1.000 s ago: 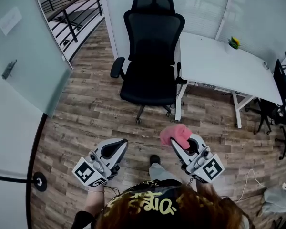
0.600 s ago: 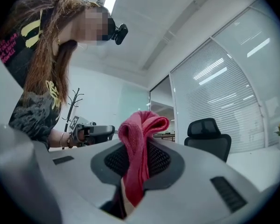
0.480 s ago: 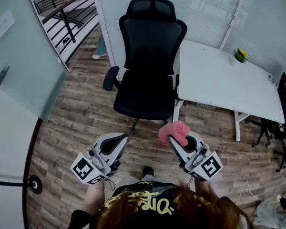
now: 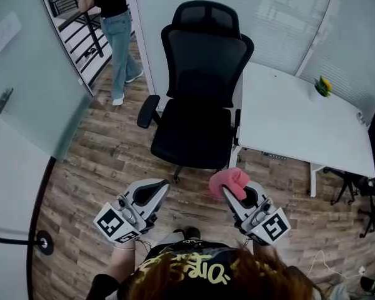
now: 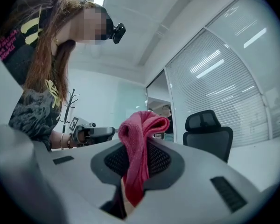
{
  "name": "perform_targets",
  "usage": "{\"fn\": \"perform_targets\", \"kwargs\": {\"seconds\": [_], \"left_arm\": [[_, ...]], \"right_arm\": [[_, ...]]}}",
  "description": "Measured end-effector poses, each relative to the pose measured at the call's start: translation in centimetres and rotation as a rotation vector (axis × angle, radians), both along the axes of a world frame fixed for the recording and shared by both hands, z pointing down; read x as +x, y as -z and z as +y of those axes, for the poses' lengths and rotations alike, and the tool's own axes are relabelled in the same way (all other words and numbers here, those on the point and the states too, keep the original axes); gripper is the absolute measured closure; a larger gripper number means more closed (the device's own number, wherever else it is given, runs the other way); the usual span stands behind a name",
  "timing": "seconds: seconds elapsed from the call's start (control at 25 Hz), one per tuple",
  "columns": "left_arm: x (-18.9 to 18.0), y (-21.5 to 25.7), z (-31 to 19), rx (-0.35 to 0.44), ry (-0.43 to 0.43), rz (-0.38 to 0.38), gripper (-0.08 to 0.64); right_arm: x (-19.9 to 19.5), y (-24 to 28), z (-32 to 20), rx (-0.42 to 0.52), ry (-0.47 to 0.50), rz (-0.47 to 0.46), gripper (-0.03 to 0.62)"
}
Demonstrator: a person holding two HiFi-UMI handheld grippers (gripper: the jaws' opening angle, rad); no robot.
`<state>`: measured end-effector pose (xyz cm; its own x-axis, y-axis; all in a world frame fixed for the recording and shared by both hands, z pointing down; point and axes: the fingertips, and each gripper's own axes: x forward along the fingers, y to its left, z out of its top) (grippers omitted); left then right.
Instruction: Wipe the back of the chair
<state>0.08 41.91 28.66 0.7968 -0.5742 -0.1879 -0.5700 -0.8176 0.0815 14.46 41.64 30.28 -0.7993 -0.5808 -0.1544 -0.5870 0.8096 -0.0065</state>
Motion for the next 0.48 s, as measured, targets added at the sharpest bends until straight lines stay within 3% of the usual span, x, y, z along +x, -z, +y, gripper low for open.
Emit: {"fn": "perform_targets", "kwargs": {"seconds": [0.48], "left_arm": [[1.0, -0.1, -4.1, 0.003, -0.016, 0.000, 0.568]], "right_arm": [[1.0, -1.1, -4.6, -0.053, -0.027, 0.006, 0.525]]}}
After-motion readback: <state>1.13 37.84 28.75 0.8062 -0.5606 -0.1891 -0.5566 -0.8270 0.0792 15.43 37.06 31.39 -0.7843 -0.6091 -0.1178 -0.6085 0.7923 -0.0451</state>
